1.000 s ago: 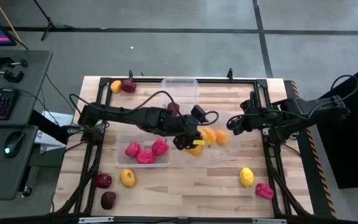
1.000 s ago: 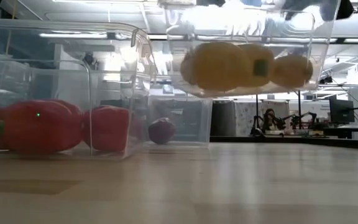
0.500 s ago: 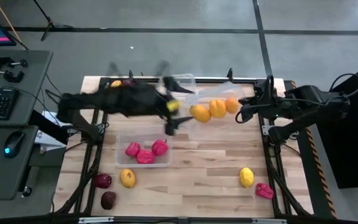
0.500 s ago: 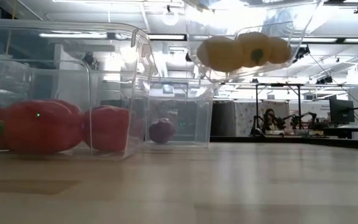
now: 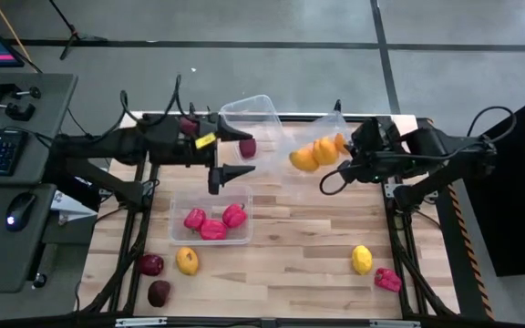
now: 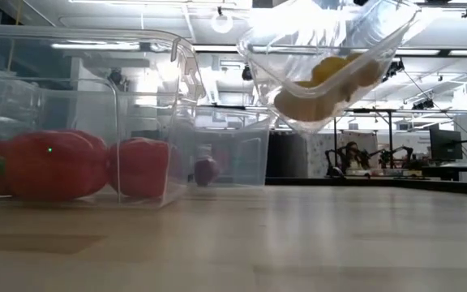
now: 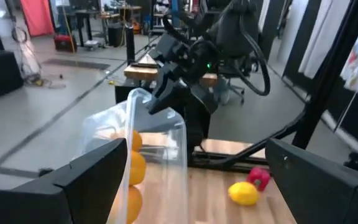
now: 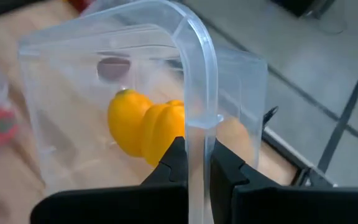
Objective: Sort produce into baskets
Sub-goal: Remove the yellow bell pepper from the middle right transparent bin
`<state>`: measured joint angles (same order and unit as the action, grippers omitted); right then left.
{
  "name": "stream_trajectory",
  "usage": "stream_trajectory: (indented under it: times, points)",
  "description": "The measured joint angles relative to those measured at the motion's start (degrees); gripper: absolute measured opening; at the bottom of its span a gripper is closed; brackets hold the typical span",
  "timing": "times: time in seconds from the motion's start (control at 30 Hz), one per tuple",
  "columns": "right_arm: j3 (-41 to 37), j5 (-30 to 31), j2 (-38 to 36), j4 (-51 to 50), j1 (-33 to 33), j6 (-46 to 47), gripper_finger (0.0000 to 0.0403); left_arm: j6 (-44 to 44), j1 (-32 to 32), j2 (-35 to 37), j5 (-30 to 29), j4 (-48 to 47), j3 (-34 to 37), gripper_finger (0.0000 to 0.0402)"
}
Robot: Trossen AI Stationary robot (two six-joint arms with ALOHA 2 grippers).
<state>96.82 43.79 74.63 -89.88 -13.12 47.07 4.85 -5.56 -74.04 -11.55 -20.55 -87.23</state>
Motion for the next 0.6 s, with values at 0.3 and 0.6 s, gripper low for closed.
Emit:
stream_trajectory:
  times: [0.3,0.6]
  points:
    - [-0.09,6.33,1.88,-0.13,-3.0,0.24,0.0005,3.47,-3.21,1.51,-7.11,0.94,4.81,0.0372]
    - [-0.24,9.42,11.18,0.08,-3.05,-6.95,0.0005,4.07,-3.56,1.78,-8.87,0.39,4.91,0.0372]
